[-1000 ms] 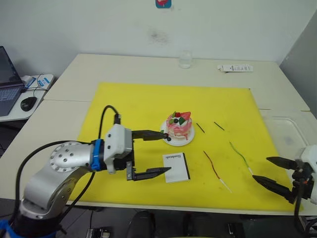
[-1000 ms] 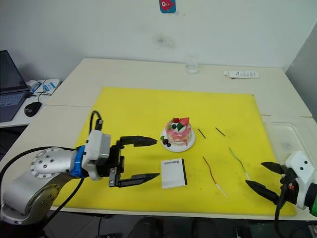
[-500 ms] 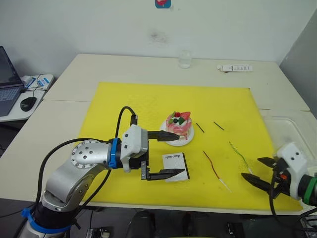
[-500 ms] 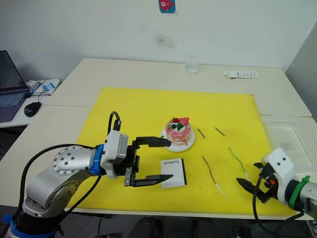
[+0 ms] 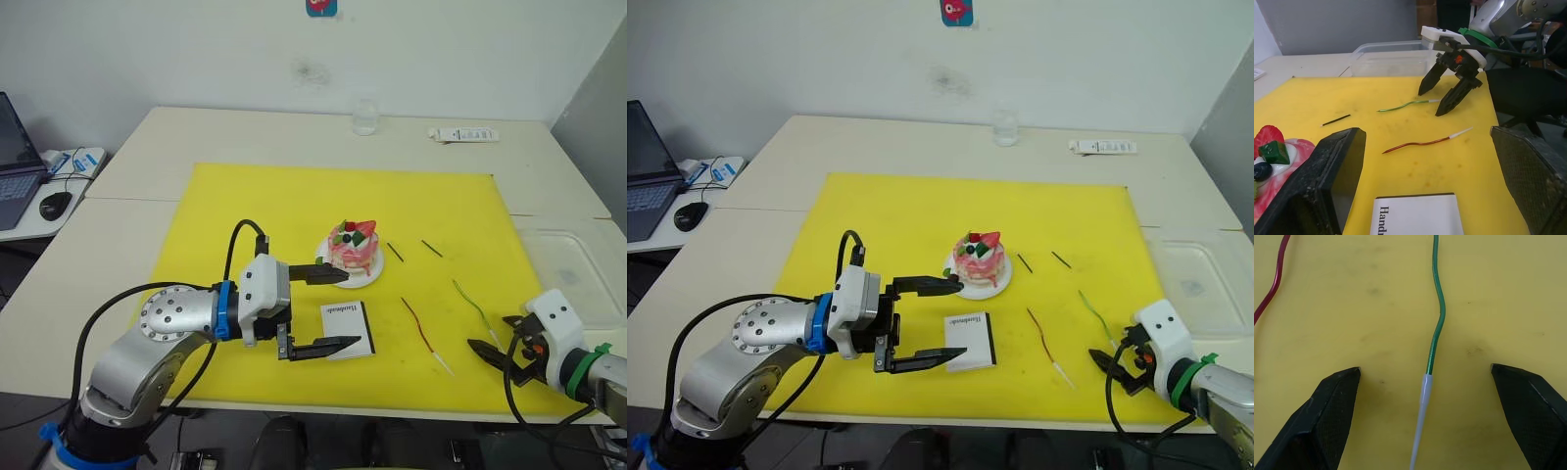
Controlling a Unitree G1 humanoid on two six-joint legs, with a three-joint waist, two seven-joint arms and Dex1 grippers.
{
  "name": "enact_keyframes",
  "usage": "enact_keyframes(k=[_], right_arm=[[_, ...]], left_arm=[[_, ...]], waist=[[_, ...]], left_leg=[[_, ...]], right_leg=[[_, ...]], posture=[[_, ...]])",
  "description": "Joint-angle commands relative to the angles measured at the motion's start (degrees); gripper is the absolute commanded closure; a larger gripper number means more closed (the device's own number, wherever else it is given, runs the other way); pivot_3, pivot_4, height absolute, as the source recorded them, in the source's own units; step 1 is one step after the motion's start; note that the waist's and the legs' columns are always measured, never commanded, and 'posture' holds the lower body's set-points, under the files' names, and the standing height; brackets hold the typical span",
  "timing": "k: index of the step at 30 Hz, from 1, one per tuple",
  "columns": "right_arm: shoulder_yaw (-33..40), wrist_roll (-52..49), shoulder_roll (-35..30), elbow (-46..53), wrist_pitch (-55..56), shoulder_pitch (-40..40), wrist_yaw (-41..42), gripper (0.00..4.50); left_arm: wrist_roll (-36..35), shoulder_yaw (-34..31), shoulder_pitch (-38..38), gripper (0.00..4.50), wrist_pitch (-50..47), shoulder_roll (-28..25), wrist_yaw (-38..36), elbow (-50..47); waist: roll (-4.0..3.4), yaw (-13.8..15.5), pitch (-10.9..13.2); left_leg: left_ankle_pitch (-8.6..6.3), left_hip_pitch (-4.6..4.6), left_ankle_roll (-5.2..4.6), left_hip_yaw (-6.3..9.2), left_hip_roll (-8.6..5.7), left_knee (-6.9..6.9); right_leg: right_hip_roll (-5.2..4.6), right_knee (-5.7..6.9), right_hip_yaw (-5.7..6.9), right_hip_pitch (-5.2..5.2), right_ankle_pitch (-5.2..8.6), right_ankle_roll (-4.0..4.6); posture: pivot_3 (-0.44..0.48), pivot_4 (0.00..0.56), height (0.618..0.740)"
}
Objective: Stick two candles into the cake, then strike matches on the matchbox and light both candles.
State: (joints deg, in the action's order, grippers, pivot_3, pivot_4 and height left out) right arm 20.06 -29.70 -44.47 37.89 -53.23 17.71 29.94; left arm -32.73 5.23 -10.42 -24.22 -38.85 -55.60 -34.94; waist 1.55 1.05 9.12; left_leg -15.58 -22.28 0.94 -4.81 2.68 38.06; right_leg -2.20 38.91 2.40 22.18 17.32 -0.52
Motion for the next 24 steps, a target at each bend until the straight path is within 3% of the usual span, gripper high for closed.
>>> enact_keyframes(k=[1, 7, 8, 11, 21, 24], right_arm=[[-0.49, 1.16, 0.03, -0.77, 0.68, -2.09, -0.63, 0.04], [-3.06, 2.72, 0.53, -3.54, 1.24, -4.20, -0.74, 0.04], [-3.13, 3.02, 0.47, -3.64, 1.21, -4.09, -0.82, 0.21], [-3.14, 3.28, 0.40, -3.69, 1.13, -3.78, -0.85, 0.94], [-3.24, 1.66, 0.51, -0.73, -1.55, -5.30, -1.62, 4.41], [-2.05, 0.16, 0.37, 0.58, -3.35, -5.88, -1.38, 4.47]], left_arm=[[0.18, -0.78, 0.45, 0.00, 1.64, 0.05, 0.04, -0.95], [0.82, -0.43, 0.00, 0.00, 2.52, 0.66, 0.16, -0.12], [0.78, -0.53, 0.02, 0.00, 2.46, 0.66, 0.15, -0.20], [0.65, -0.85, 0.28, 0.00, 2.32, 0.64, 0.21, -0.54], [0.40, -0.86, 0.97, 0.00, 1.89, 0.69, 0.88, -1.50], [0.32, -1.03, 1.11, 0.00, 1.90, 0.55, 0.90, -1.45]], waist=[[0.00, -0.11, 0.00], [0.02, -0.27, -0.01], [0.03, -0.31, -0.02], [0.06, -0.58, -0.03], [0.06, -0.99, -0.03], [0.06, -1.00, -0.03]], left_leg=[[0.00, 0.00, 0.00, 0.00, 0.00, 0.00], [0.00, 0.03, 0.00, 0.00, 0.00, 0.00], [0.00, 0.03, 0.00, 0.00, 0.00, 0.00], [0.00, 0.03, 0.00, 0.00, 0.00, 0.01], [0.00, 0.02, 0.00, 0.01, 0.01, 0.00], [0.00, 0.02, 0.00, 0.01, 0.01, -0.01]], right_leg=[[0.00, 0.00, -0.01, 0.00, -0.01, -0.01], [0.00, 0.02, -0.11, -0.01, -0.03, -0.03], [0.00, 0.02, -0.12, -0.01, -0.04, -0.03], [0.00, 0.02, -0.13, -0.01, -0.04, -0.04], [-0.03, 0.02, -0.13, 0.00, -0.04, -0.04], [-0.04, 0.01, -0.14, 0.00, -0.04, -0.05]], posture=[[0.000, 0.150, 0.740], [0.000, 0.150, 0.740], [0.000, 0.150, 0.740], [0.000, 0.150, 0.740], [0.000, 0.150, 0.740], [0.000, 0.150, 0.740]])
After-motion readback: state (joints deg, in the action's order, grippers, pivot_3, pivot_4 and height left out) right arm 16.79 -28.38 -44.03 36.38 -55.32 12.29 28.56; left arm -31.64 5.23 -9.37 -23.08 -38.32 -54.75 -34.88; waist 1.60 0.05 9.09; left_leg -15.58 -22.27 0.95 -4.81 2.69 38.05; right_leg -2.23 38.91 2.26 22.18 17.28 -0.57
